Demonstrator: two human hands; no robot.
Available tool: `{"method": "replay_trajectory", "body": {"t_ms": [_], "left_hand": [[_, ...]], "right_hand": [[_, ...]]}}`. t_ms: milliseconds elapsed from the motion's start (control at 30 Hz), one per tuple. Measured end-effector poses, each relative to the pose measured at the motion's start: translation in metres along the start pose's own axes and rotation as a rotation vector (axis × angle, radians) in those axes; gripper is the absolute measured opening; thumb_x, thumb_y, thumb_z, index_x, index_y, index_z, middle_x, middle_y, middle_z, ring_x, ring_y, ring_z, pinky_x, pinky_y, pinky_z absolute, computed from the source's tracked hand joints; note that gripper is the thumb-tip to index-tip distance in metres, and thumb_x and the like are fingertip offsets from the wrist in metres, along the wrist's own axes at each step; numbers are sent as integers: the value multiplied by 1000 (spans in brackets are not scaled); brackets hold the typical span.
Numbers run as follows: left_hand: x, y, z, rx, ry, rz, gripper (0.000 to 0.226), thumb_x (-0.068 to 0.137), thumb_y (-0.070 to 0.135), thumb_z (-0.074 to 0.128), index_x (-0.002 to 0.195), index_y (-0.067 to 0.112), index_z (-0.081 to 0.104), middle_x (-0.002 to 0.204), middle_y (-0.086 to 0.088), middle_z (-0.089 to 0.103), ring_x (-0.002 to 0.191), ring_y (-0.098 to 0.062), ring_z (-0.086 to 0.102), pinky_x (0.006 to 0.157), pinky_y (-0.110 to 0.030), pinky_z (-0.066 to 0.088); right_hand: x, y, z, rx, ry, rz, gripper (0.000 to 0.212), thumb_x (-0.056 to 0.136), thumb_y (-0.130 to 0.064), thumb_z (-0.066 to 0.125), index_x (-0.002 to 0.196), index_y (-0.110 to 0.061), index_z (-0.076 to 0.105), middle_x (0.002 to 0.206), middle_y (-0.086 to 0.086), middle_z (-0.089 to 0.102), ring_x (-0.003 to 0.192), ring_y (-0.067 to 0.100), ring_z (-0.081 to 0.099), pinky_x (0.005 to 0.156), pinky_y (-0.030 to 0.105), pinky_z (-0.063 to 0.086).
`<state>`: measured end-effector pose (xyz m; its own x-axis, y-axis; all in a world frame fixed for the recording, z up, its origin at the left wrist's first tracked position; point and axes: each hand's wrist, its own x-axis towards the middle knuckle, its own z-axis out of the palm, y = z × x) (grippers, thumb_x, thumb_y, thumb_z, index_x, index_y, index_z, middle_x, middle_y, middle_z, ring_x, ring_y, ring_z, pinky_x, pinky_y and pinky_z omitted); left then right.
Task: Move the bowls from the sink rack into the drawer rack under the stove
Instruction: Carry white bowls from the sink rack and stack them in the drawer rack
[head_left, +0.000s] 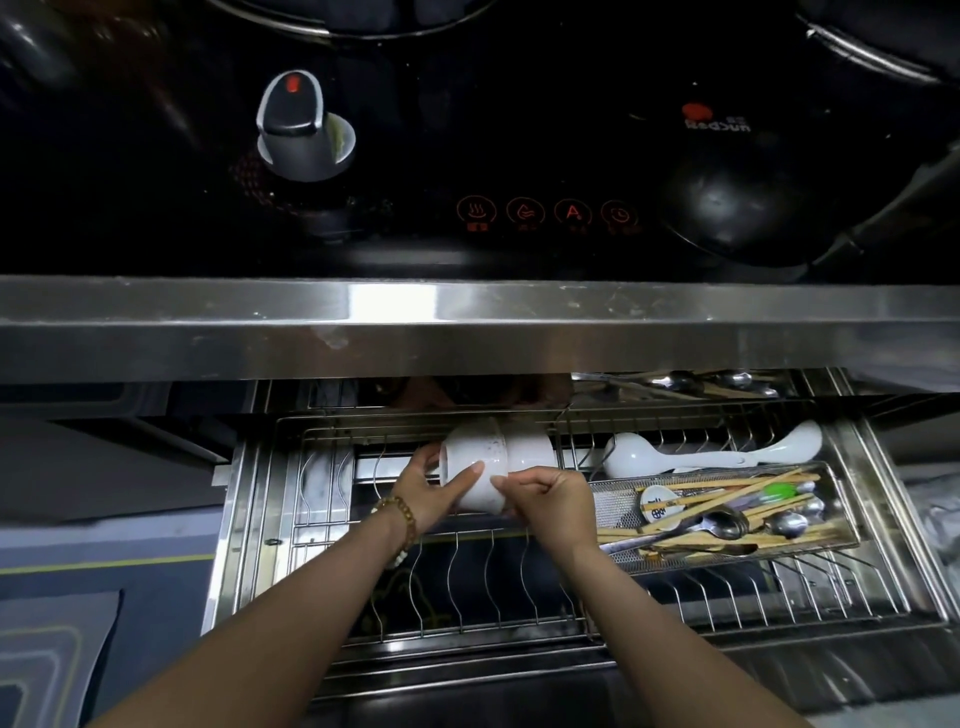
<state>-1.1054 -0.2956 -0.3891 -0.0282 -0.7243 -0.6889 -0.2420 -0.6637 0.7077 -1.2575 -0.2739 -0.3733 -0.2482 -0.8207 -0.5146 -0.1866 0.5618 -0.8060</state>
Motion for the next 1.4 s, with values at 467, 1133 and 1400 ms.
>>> {"method": "replay_trajectory", "body": {"t_ms": [467, 1133, 1400], "left_hand": [[-12, 0, 3, -9, 82, 29, 79, 73, 40, 72, 138, 14, 35, 137, -1, 44, 117, -24, 54, 102, -43, 45], [-268, 134, -223, -51, 164, 346, 24, 90, 18, 57, 113, 16, 59, 92, 1, 64, 76, 9, 61, 72, -8, 46], [-397, 132, -450, -46, 443, 466, 35, 90, 13, 55, 125, 8, 52, 120, -7, 59, 90, 3, 55, 74, -6, 48]], "right_hand": [[-9, -1, -10, 25, 0, 81, 9, 72, -7, 76, 72, -12, 69, 53, -3, 67, 57, 21, 65, 68, 31, 55], [-213, -247, 45, -374, -526, -363, 53, 80, -42, 65, 129, -31, 49, 132, -8, 54, 119, 7, 52, 104, 27, 41], [-315, -388, 207, -416, -624, -649, 53, 86, -27, 64, 135, -22, 44, 138, -5, 45, 129, 12, 43, 86, 10, 40]]}}
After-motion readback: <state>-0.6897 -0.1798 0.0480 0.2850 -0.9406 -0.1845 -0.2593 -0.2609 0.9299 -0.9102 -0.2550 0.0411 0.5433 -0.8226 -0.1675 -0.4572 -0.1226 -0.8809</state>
